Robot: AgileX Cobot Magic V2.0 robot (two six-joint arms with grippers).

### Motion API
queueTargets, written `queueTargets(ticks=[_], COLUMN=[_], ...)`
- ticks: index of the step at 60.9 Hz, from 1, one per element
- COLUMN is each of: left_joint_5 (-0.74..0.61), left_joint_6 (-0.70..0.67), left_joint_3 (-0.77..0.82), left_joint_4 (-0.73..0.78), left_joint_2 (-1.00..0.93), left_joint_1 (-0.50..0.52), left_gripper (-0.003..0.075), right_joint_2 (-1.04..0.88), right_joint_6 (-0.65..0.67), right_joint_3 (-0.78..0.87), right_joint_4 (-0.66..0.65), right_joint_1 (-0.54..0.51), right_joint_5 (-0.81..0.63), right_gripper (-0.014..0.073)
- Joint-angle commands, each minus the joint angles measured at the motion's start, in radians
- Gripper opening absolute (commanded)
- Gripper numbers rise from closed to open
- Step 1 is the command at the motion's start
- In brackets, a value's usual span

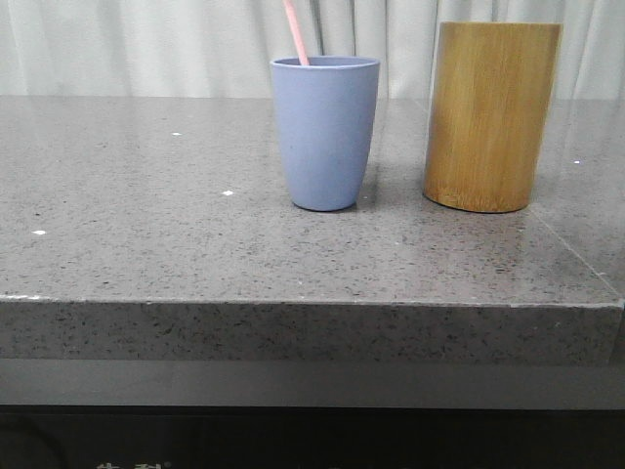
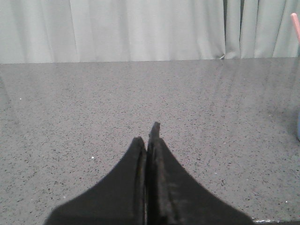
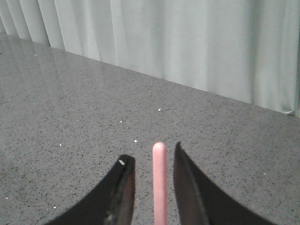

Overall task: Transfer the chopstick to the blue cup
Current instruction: 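Lower the pink stick into the blue cup and open the right gripper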

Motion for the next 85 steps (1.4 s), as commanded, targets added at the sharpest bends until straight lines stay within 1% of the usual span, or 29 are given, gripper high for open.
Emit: queueTargets(ticks=[1,14,19,22,33,39,47,60,67,75,85], left_joint_5=[-0.085,-0.085,-0.085,-0.085,-0.085,-0.085,-0.085,-0.085,-0.085,-0.085,-0.085], left_joint_6=[0.001,0.001,0.001,0.001,0.001,0.001,0.001,0.001,0.001,0.001,0.001], left_joint_3=[-0.023,-0.023,-0.023,-0.023,-0.023,-0.023,-0.023,-0.023,-0.023,-0.023,-0.023], left_joint_4=[-0.012,-0.012,-0.012,-0.012,-0.012,-0.012,-0.012,-0.012,-0.012,-0.012,-0.012], left_joint_2=[-0.004,-0.004,-0.004,-0.004,-0.004,-0.004,-0.004,-0.004,-0.004,-0.004,-0.004], left_joint_1=[-0.009,-0.009,-0.009,-0.009,-0.009,-0.009,-0.009,-0.009,-0.009,-0.009,-0.009], left_gripper=[-0.0019,-0.0019,-0.0019,-0.0019,-0.0019,-0.0019,-0.0019,-0.0019,-0.0019,-0.0019,-0.0019], right_joint_2=[-0.042,-0.096,-0.115,-0.123,-0.14,-0.158,-0.203,-0.308,-0.369,-0.446,-0.559], right_joint_6=[-0.006,-0.006,-0.006,-0.006,-0.006,-0.006,-0.006,-0.006,-0.006,-0.006,-0.006], right_joint_3=[-0.035,-0.035,-0.035,-0.035,-0.035,-0.035,-0.035,-0.035,-0.02,0.03,0.164], right_joint_4=[0.0,0.0,0.0,0.0,-0.001,-0.005,-0.01,-0.076,-0.096,-0.102,-0.102], right_joint_1=[0.001,0.001,0.001,0.001,-0.003,-0.02,-0.079,-0.251,-0.347,-0.429,-0.45], right_joint_5=[-0.082,-0.087,-0.085,-0.083,-0.078,-0.066,-0.003,0.245,0.341,0.391,0.392], right_gripper=[0.0325,0.0329,0.0304,0.0258,-0.0021,-0.0118,-0.0111,-0.0111,-0.0111,-0.0111,-0.0111])
